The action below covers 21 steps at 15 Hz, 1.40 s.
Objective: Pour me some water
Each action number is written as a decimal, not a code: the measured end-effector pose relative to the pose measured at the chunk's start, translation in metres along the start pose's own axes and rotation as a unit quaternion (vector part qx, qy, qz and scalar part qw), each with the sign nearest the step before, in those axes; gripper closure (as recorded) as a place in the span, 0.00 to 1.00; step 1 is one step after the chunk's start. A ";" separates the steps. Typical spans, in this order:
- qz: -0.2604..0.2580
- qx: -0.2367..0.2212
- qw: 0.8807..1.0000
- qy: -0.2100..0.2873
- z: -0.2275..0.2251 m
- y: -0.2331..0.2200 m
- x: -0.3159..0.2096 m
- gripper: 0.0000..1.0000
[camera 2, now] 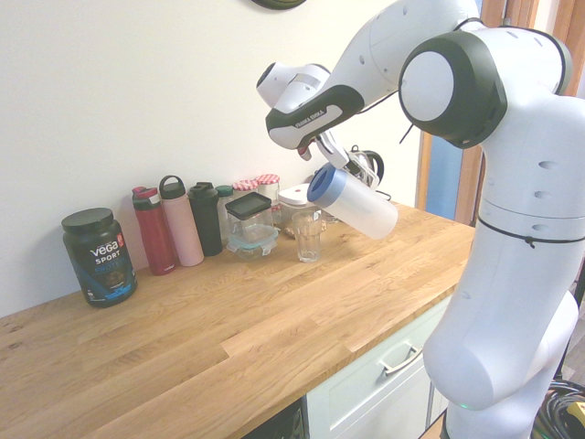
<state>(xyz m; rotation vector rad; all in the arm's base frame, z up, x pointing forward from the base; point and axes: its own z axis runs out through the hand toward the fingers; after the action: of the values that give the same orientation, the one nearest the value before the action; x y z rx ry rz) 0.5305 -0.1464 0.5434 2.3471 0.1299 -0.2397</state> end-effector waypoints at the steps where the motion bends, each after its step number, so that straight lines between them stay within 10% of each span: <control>1: 0.000 -0.007 1.000 -0.003 0.003 -0.005 0.002 1.00; 21: 0.044 -0.008 0.999 -0.005 0.017 0.014 0.010 1.00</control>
<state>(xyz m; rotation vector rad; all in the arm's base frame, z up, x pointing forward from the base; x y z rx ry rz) 0.5399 -0.1679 0.5391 2.3280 0.0228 -0.2067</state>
